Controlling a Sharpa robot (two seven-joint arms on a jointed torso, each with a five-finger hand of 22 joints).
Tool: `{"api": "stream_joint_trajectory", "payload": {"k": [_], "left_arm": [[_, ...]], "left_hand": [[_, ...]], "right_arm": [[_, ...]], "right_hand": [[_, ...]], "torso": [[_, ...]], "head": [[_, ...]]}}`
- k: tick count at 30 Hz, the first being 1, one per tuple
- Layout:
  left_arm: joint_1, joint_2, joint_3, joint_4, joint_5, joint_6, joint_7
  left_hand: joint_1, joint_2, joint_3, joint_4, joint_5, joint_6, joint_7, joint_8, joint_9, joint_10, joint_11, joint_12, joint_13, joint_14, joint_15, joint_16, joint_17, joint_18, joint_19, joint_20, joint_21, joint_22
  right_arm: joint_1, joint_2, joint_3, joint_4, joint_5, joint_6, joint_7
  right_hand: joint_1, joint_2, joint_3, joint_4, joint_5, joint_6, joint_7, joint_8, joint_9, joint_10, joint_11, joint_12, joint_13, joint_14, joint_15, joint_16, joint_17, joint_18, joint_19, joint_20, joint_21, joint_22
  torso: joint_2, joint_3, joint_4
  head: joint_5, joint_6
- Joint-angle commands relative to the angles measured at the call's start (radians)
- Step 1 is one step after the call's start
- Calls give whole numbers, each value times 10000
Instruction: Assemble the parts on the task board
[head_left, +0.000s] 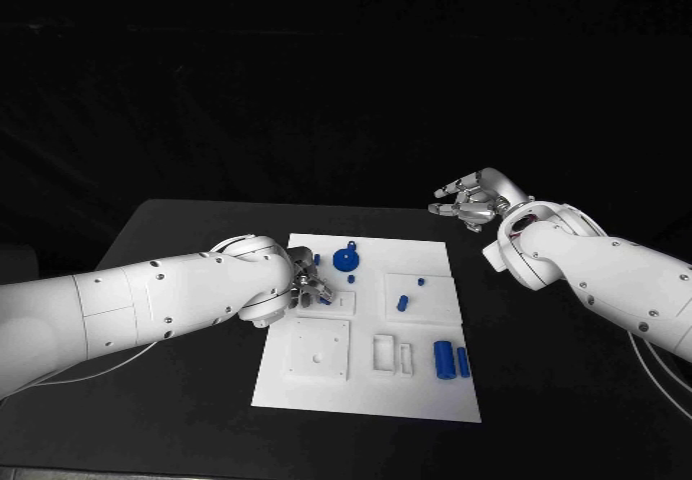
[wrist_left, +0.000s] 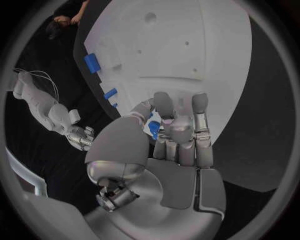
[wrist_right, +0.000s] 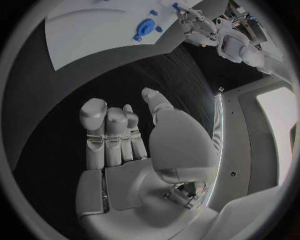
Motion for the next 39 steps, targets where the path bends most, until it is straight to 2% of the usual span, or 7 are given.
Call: {"api": "stream_joint_trajectory", "payload": {"k": [1,11,26,39], "left_arm": [[-57,77,-31,36,39,388,95],[-57,90,-31,35,39,581,114],[-57,89,-30,45,48,740,177],[-57,101,-29,24,60,719,185]], "left_hand": [[69,210,493,-409,-55,2425,-1103,31,-15,252,-264,41,24,-1,-63,39,39,-108,56,3,-67,198],[75,248,462,-384,-37,2497,-1124,43,-5,251,-275,121,126,26,-53,149,241,-97,59,23,-61,201],[-337,522,517,-352,-37,2604,-1161,79,108,247,-292,272,288,66,-41,272,464,-54,67,74,-36,201],[-417,602,510,-285,-90,2610,-1168,86,139,245,-297,290,309,68,-46,276,470,-50,68,79,-33,199]], "right_arm": [[-7,30,5,-9,45,143,25],[-22,39,5,-31,65,148,25],[-47,58,5,-68,77,158,32],[-54,70,5,-83,83,162,36]], "right_hand": [[-124,10,22,-40,83,38,46,-39,-14,-67,-9,-45,-13,-51,-5,-28,3,176,405,40,-58,949],[-147,11,35,-49,124,34,46,-41,-15,-67,-10,-46,-14,-51,-6,-28,3,176,405,38,-69,947],[-194,6,58,-71,296,33,45,-38,-14,-73,-13,-54,-19,-51,-8,-31,3,174,405,35,-72,947],[-214,1,92,-96,386,33,47,-40,-15,-74,-14,-55,-18,-54,-10,-36,0,174,405,33,-86,945]], "torso": [[-1,1,1],[-2,-6,6],[-3,-10,9],[1,-6,2]], "head": [[-4,-18],[-17,-44],[-10,-58],[3,-53]]}}
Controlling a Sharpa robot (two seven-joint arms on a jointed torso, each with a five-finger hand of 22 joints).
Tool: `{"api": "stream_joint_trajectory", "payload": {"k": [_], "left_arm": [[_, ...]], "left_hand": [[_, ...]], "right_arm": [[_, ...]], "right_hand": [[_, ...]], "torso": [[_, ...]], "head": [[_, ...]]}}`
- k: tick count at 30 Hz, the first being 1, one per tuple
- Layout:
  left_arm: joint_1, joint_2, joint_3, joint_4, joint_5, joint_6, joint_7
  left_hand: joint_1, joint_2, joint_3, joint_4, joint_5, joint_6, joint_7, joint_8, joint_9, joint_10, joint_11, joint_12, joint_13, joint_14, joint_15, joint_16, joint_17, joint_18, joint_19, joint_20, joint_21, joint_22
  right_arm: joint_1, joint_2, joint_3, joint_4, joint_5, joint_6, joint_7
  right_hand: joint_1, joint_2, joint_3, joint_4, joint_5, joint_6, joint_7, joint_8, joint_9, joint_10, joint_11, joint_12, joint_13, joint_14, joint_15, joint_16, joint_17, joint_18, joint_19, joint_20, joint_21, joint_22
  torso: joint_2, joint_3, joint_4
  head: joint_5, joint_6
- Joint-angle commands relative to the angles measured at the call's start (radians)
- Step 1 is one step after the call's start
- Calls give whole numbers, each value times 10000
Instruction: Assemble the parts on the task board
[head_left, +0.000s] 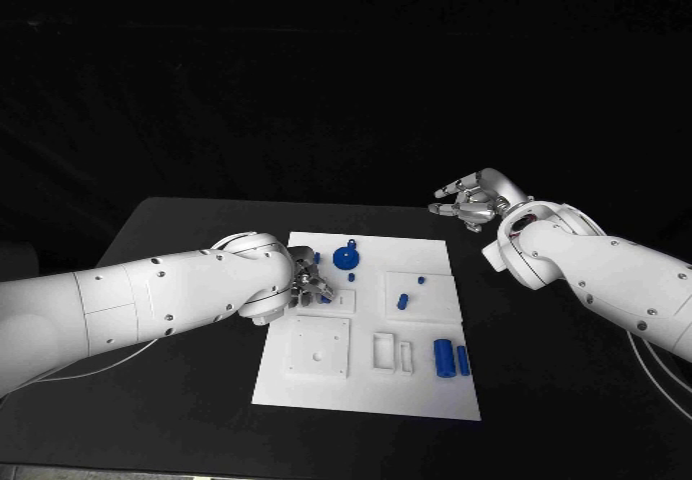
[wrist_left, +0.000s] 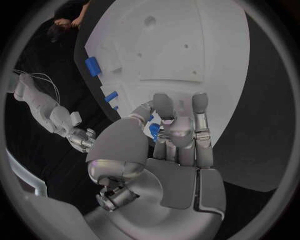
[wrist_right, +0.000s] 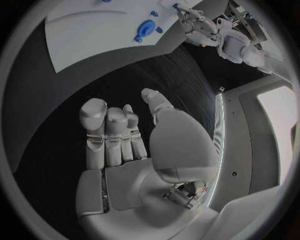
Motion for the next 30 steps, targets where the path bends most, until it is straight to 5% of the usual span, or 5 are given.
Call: {"api": "stream_joint_trajectory", "payload": {"k": [1,10,18,23,30], "left_arm": [[-72,69,-41,48,130,373,149],[-71,97,-41,14,130,375,157],[-71,123,-40,-34,130,339,146],[-70,144,-40,-64,129,383,139],[-70,154,-39,-102,129,502,112]], "left_hand": [[44,144,386,-315,-29,2602,-1173,57,-15,213,-329,36,12,-11,-69,42,-12,-50,33,42,-33,202],[23,233,247,-18,-555,2600,-1180,71,42,214,-332,53,19,-7,-68,40,-7,-56,38,44,-42,199],[60,220,226,10,-587,2594,-1180,66,48,216,-331,45,16,-13,-72,29,-32,-53,41,44,-48,199],[21,162,-64,426,-1164,2588,-1189,64,66,215,-334,43,6,-20,-75,12,-62,-56,48,48,-77,196],[131,-21,-342,664,-1348,2576,-1188,57,72,214,-334,36,-4,-35,-79,-4,-98,-66,53,45,-103,198]], "right_arm": [[-8,28,5,2,16,119,39],[-9,30,5,-1,16,127,37],[-14,38,5,-5,16,132,37],[-21,43,5,-8,16,138,40],[-35,50,5,-18,16,142,45]], "right_hand": [[-141,4,43,-45,44,24,55,-40,-15,-72,-15,-54,-9,-53,-10,-35,4,173,405,33,-40,947],[-152,5,64,-58,77,23,54,-40,-15,-74,-16,-55,-8,-51,-12,-32,7,172,407,32,-34,948],[-161,5,83,-67,95,26,55,-39,-15,-75,-16,-56,-9,-51,-12,-33,6,172,406,32,-38,947],[-161,5,83,-67,95,26,55,-39,-15,-75,-16,-56,-9,-51,-12,-33,6,172,406,32,-38,947],[-177,4,104,-78,117,24,55,-40,-15,-76,-16,-59,-10,-54,-12,-43,-1,172,406,32,-38,947]], "torso": [[4,3,-4],[5,11,-8],[13,9,-4],[9,7,-5],[1,3,0]], "head": [[-2,6],[-42,11],[-76,22],[-94,19],[-111,3]]}}
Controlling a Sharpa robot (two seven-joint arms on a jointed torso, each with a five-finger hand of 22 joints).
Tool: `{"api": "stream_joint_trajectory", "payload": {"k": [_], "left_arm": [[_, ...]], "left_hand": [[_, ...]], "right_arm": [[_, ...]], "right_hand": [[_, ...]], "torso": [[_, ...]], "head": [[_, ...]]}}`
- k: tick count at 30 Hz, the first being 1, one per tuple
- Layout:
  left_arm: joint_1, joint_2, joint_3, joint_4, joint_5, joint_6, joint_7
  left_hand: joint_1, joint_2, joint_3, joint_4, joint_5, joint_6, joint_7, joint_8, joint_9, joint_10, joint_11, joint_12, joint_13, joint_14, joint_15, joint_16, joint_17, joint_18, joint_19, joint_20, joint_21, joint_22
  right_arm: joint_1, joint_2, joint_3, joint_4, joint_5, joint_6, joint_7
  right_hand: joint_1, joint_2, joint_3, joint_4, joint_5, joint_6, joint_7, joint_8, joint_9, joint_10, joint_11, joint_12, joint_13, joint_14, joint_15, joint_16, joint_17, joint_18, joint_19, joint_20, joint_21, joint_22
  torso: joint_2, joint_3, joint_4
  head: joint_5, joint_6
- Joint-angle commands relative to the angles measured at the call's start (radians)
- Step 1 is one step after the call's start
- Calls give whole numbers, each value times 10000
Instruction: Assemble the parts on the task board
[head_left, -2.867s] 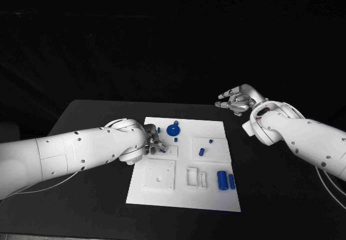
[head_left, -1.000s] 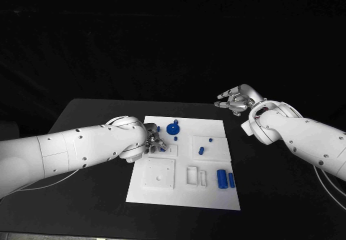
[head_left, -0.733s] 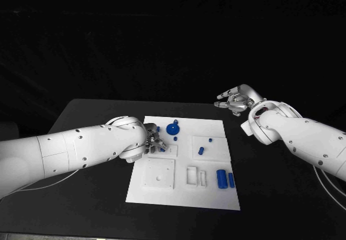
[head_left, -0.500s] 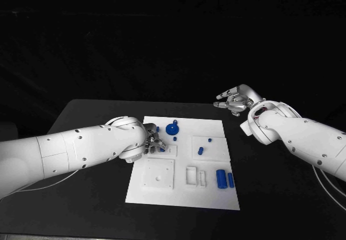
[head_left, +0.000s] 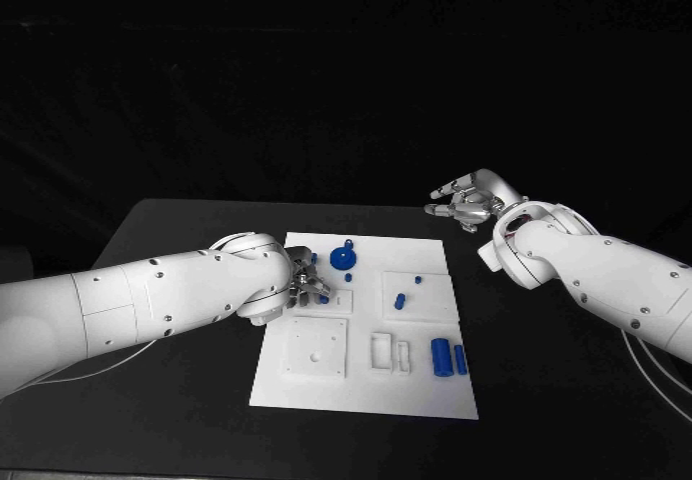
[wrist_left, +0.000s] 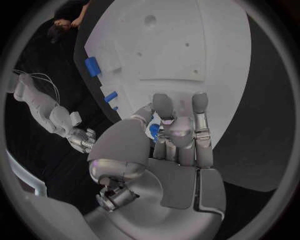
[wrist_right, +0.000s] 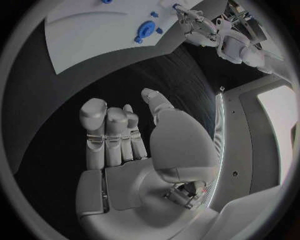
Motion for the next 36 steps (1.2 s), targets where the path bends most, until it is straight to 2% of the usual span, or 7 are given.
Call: {"api": "stream_joint_trajectory", "payload": {"k": [1,7,18,22,27,31,36], "left_arm": [[-72,53,-43,24,123,423,90],[-72,62,-42,1,123,458,78],[-72,85,-42,-24,123,461,79],[-72,87,-42,-33,123,455,76],[-72,86,-42,-38,123,457,64],[-72,83,-42,-51,123,429,49],[-72,81,-42,-72,123,406,42]], "left_hand": [[-47,-129,-59,9,-38,2507,-1189,-60,5,182,-365,36,-12,-8,-68,-4,-8,-66,54,46,-62,201],[3,-212,-210,134,-108,2502,-1190,-60,8,184,-366,27,-30,-9,-70,-17,-29,-65,64,45,-83,202],[190,-209,-177,7,-39,2485,-1185,-63,13,184,-363,19,-61,-15,-68,-36,-59,-69,62,44,-95,203],[129,-287,-246,22,-92,2475,-1185,-63,16,186,-363,18,-74,-18,-70,-44,-79,-64,63,48,-99,202],[-30,-492,-484,235,-480,2471,-1199,-56,28,186,-369,19,-104,-21,-75,-58,-104,-65,70,46,-107,202],[-179,-703,-678,530,-961,2485,-1207,-50,39,186,-372,23,-137,-27,-83,-70,-129,-70,75,40,-118,201],[-200,-937,-629,897,-1247,2498,-1205,-52,49,187,-371,16,-184,-36,-85,-95,-175,-74,82,34,-135,201]], "right_arm": [[-12,26,5,1,1,122,45],[-20,16,5,10,1,114,48],[-27,7,5,18,1,123,47],[-29,3,5,19,1,122,46],[-34,2,5,17,1,113,48],[-43,3,5,13,1,102,49],[-54,4,5,11,1,94,52]], "right_hand": [[-98,3,49,-23,60,22,57,-40,-15,-76,-17,-59,-12,-55,-12,-42,-1,172,406,32,-38,947],[-98,3,49,-23,60,22,57,-40,-15,-76,-17,-59,-12,-55,-12,-42,-1,172,406,32,-38,947],[-98,3,49,-23,60,22,57,-40,-15,-76,-17,-59,-12,-55,-12,-42,-1,172,406,32,-38,947],[-105,3,49,-26,59,22,57,-40,-15,-76,-16,-59,-12,-54,-12,-42,0,172,406,32,-41,947],[-123,2,50,-34,56,23,57,-41,-16,-75,-16,-58,-13,-51,-12,-40,3,173,407,31,-49,945],[-130,0,38,-31,46,13,57,-43,-16,-75,-17,-59,-13,-53,-11,-39,5,173,406,32,-53,944],[-140,2,25,-23,36,8,59,-41,-15,-85,-13,-71,-24,-55,-11,-46,-1,173,405,32,-58,943]], "torso": [[-8,-5,5],[-7,-10,7],[-7,-8,3],[-9,-6,7],[-7,-5,5],[-6,-5,8],[-9,-4,4]], "head": [[-11,-7],[-30,-11],[-29,-3],[-34,0],[-45,-6],[-51,-2],[-49,11]]}}
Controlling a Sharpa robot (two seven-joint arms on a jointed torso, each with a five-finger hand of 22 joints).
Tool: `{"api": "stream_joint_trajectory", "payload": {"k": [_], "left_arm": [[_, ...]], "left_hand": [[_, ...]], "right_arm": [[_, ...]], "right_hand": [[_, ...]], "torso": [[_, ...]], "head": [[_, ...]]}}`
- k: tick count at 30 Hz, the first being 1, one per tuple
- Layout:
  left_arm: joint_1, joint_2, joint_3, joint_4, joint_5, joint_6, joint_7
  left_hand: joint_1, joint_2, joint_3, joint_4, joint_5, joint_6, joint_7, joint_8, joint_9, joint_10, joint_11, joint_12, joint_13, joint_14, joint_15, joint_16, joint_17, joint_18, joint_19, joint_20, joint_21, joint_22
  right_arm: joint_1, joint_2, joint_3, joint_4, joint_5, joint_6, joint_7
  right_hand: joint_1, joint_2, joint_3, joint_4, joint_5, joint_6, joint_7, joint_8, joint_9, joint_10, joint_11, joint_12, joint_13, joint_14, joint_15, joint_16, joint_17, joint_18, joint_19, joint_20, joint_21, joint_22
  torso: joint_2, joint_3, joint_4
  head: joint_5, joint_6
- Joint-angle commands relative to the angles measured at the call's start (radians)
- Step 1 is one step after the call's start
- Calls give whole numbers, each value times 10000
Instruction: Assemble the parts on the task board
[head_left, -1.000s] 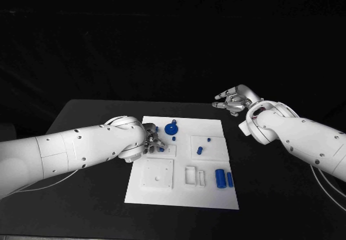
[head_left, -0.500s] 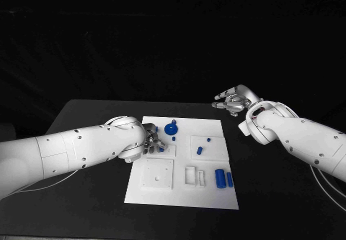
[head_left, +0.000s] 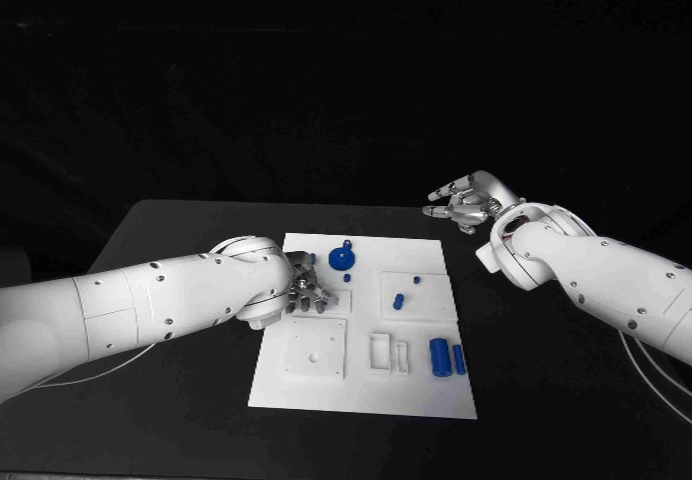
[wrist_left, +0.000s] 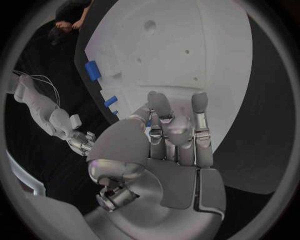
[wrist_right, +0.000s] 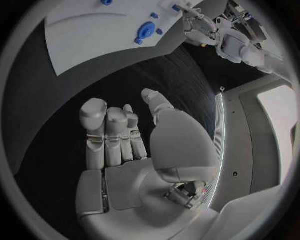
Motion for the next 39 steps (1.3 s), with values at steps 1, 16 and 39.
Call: {"api": "stream_joint_trajectory", "payload": {"k": [1,16,39], "left_arm": [[-5,13,1,-1,86,159,32],[-6,-25,4,-25,86,15,42],[217,-522,170,259,603,92,30]], "left_hand": [[22,-181,89,212,-86,125,-4,-53,22,491,-69,21,-29,-16,-70,-60,-18,-82,47,-3,-61,196],[-319,-1650,522,1742,-1014,236,-11,-52,24,493,-84,26,-130,-28,-112,-78,-43,-85,65,-44,-65,199],[-490,-2008,-1292,2070,-1006,94,39,-108,-64,494,-67,-99,-408,-150,-156,-351,-411,-203,3,-163,-102,180]], "right_arm": [[-12,7,5,8,-3,85,51],[-45,-16,5,13,14,35,68],[-110,-58,5,-46,102,-10,112]], "right_hand": [[-100,-39,26,-24,36,8,60,-40,-16,-85,-13,-33,-8,-55,-11,-46,-1,174,405,32,-58,943],[-117,-28,-44,7,32,-1,59,-39,-15,-85,-11,-37,-14,-54,-10,-48,-2,177,407,33,-73,940],[-150,-29,-139,62,71,-53,68,-42,-16,-90,-5,-49,-30,-50,-8,-52,-5,178,413,34,-81,939]], "torso": [[-1,3,-2],[6,-11,-2],[3,-12,-9]], "head": [[1,7],[-27,27],[0,118]]}}
